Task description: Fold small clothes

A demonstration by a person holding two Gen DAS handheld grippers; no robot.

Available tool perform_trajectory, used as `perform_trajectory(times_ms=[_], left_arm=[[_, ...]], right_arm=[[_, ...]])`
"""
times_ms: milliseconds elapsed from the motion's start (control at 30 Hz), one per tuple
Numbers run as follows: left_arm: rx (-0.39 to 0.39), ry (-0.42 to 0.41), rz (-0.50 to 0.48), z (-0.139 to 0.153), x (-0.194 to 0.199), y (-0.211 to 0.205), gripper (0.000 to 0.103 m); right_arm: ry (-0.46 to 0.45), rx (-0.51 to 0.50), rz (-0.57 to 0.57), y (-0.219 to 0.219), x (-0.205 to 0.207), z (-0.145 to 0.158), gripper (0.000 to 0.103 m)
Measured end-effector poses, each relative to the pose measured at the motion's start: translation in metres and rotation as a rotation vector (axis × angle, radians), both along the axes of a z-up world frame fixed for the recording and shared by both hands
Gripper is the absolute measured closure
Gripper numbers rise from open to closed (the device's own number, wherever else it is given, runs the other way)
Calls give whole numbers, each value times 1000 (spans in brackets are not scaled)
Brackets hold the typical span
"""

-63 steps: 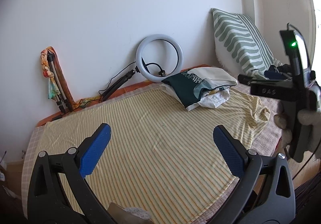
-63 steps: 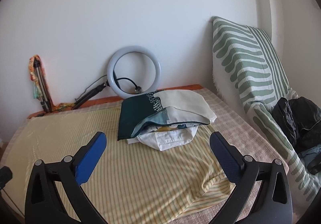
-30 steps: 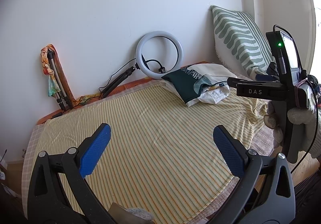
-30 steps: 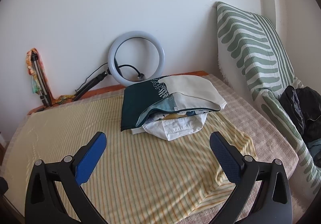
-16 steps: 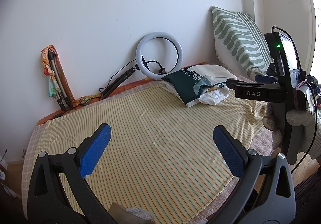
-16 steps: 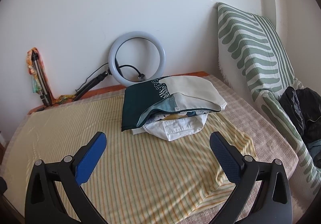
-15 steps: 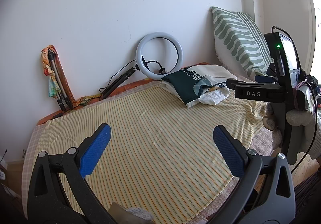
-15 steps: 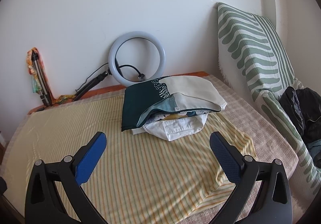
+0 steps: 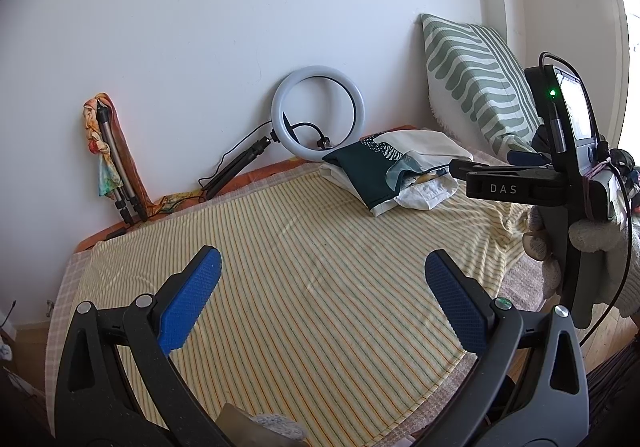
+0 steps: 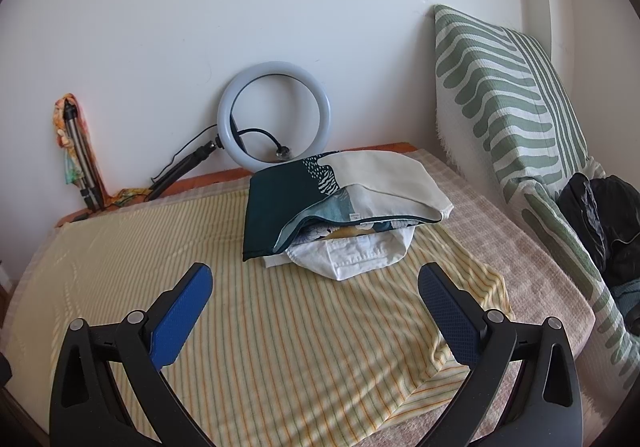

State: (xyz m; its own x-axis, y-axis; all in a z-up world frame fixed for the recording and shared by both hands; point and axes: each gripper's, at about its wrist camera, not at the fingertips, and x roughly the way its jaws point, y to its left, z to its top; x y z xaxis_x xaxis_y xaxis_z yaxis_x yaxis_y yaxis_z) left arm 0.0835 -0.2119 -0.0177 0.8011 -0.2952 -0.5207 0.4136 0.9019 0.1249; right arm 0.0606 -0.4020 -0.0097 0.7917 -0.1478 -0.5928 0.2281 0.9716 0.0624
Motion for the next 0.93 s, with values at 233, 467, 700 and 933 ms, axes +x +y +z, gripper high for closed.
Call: perform_trajectory(times_ms=[233, 467, 700, 933], left_arm=[[-4, 4, 5, 1, 0, 2, 0], [5, 13, 8, -2, 3, 2, 0], [5, 45, 0, -8, 5, 0, 0], [-22, 53, 39, -12, 7, 7, 0]], right_arm=[[0, 1, -2, 1, 0, 0, 1], [-1, -4, 4, 1, 2, 1, 1], [-1, -9, 6, 2, 3, 1, 1], [-1, -5, 8, 0, 4, 2, 1]])
